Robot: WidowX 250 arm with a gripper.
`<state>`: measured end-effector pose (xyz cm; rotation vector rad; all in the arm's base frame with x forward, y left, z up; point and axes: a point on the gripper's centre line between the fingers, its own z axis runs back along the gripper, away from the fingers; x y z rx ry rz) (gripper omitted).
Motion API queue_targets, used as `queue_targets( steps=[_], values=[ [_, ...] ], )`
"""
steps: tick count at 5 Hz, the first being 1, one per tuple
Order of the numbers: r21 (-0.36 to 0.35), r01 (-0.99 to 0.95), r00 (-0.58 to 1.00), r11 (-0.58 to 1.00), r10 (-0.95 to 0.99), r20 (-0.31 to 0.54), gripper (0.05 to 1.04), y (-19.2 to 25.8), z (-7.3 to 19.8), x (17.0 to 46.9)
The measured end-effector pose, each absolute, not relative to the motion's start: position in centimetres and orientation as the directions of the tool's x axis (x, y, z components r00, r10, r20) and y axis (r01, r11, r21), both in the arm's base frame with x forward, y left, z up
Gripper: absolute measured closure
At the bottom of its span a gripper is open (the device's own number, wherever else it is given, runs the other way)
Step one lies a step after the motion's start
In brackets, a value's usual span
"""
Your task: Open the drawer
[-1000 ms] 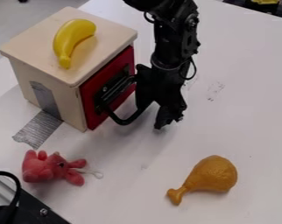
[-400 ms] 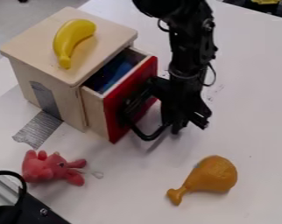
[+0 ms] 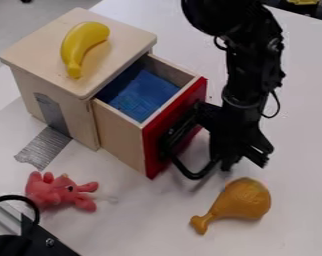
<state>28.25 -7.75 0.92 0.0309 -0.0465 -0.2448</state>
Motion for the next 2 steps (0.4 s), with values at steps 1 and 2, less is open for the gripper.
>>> queue_targets(
  steps=[1, 2],
  values=[
    [0.029, 0.212, 0.974, 0.977, -0.214, 0.07, 0.67, -7.9, 1.6, 28.5],
    [0.047, 0.22, 0.968, 0.974, -0.224, 0.116, 0.35, -7.8, 3.4, 29.1]
  ],
)
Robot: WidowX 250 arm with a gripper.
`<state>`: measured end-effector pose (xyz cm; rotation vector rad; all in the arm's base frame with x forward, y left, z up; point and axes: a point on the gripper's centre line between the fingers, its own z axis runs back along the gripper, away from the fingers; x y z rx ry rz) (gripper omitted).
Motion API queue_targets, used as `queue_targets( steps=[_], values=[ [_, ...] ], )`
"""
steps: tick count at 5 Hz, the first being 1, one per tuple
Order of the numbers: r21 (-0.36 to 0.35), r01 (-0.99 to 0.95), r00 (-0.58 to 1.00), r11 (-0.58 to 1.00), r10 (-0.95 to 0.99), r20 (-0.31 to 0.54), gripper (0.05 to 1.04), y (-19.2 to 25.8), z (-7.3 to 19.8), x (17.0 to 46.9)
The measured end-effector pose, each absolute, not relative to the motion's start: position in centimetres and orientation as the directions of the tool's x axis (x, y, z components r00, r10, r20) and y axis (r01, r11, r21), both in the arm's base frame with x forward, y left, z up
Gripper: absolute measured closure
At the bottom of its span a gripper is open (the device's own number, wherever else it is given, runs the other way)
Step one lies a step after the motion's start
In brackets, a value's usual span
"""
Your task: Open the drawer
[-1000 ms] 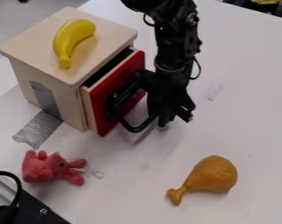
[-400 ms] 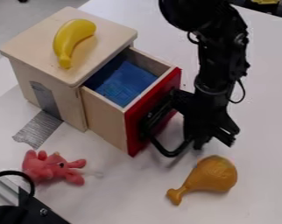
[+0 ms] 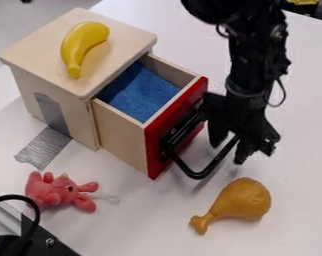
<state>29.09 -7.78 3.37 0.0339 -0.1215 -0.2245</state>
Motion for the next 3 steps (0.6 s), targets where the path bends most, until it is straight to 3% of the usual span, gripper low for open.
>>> queue_targets(
  steps=[1, 2, 3],
  values=[
    [0.072, 0.248, 0.95, 0.966, -0.257, 0.176, 0.101, -8.2, 6.5, 30.0],
    [0.087, 0.269, 0.935, 0.959, -0.282, 0.216, 0.083, -8.7, 9.4, 30.1],
    [0.036, 0.284, 0.928, 0.958, -0.285, 0.239, 0.083, -8.8, 11.1, 29.8]
  ],
)
